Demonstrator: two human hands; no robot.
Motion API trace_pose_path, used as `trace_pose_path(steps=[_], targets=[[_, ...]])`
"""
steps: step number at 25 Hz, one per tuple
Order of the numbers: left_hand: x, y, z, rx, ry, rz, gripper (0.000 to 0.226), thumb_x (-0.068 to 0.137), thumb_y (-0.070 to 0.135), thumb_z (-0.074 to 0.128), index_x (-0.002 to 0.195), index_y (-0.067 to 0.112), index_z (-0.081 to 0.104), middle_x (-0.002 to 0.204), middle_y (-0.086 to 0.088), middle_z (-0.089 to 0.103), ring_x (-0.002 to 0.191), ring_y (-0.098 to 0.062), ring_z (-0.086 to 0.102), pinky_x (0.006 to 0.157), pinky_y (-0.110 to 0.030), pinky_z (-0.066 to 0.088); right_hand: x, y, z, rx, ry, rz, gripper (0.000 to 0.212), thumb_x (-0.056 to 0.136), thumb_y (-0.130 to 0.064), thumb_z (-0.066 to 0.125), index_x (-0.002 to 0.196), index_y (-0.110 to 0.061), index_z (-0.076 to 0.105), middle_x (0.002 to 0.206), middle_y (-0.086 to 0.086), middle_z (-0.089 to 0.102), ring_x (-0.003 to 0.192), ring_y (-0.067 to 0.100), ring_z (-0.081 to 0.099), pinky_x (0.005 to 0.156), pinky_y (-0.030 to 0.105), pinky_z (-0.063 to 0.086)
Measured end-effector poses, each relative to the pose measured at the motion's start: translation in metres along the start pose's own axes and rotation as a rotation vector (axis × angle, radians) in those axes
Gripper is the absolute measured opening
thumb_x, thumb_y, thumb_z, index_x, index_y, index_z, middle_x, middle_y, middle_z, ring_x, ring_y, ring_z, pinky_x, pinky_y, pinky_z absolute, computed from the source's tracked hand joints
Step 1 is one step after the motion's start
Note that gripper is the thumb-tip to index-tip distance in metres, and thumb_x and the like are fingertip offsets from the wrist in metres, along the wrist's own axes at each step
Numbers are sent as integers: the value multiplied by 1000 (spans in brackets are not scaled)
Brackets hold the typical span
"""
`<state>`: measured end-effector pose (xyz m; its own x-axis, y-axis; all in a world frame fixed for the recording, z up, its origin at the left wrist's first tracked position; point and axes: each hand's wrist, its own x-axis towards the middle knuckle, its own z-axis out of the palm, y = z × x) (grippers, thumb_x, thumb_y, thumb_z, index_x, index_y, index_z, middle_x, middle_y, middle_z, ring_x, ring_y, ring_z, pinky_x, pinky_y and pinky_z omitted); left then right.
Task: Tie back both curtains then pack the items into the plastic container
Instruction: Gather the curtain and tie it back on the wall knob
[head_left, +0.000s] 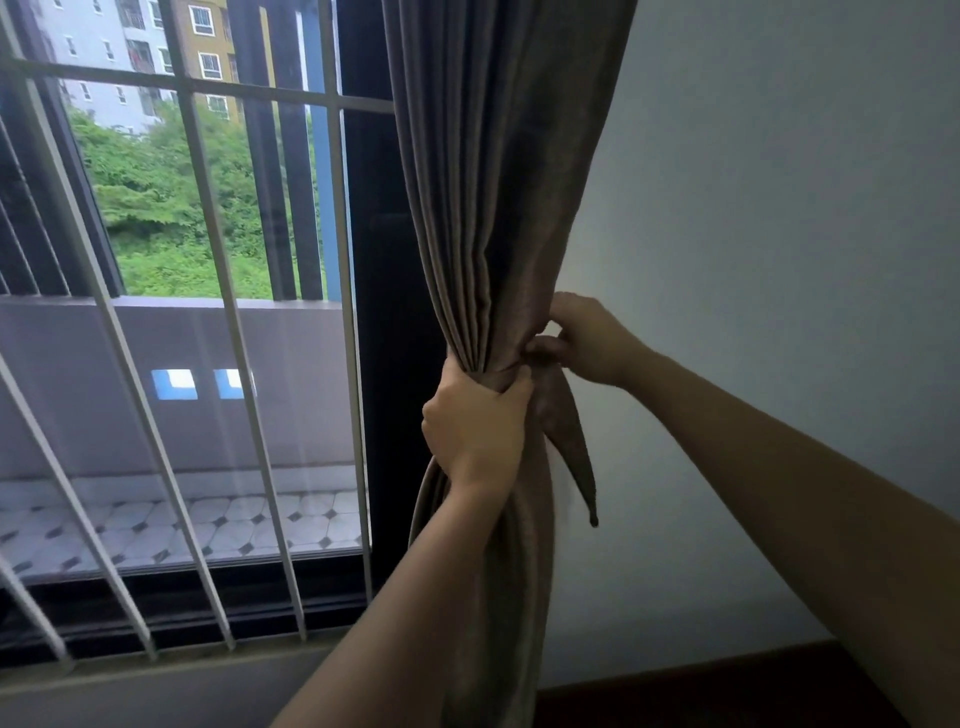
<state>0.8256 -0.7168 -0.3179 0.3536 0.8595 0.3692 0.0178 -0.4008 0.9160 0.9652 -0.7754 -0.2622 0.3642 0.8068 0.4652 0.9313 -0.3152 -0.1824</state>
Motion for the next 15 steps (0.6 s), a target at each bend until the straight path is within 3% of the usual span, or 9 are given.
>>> trace_pose_path(steps=[3,5,7,11,13,15], targets=[[9,-13,-11,-48,-211,107,70,67,47,77,124,15,53,104,5,65,93,-11,63,81,-24,54,-7,-6,20,194,-1,130,18,91,-10,52,106,-12,61,104,13,63,92,24,55,84,35,46],[15,-23,-24,-201,-422,64,63,68,35,80,119,17,50,106,4,65,95,-13,64,82,-27,55,-14,-8,29,427,-43,224,21,92,-9,47,110,-16,57,108,7,63,97,23,59,88,37,50],[23,-35,-37,-405,-618,4,52,70,21,80,111,15,49,104,-4,67,94,-21,68,80,-32,57,-20,-8,37,709,-61,255,28,94,-7,45,119,-14,54,110,13,64,101,26,62,87,40,53],[33,-46,-46,-550,-692,77,32,77,5,72,106,1,56,95,-10,68,90,-23,68,77,-27,55,-38,-15,43,1415,-142,274,41,91,-18,47,131,-11,46,135,14,50,118,29,55,94,36,47],[36,-48,-44,-556,-707,81,29,79,1,68,106,0,57,92,-7,68,87,-20,68,75,-24,54,-40,-17,41,1477,-195,218,53,80,-22,58,131,-14,44,134,13,48,117,29,55,94,36,47],[39,-52,-43,-659,-791,14,25,78,1,60,103,3,59,89,-3,68,84,-18,66,72,-24,53,-39,-19,42,1279,-156,163,71,69,-24,72,133,-20,41,127,9,58,115,26,58,95,37,49]])
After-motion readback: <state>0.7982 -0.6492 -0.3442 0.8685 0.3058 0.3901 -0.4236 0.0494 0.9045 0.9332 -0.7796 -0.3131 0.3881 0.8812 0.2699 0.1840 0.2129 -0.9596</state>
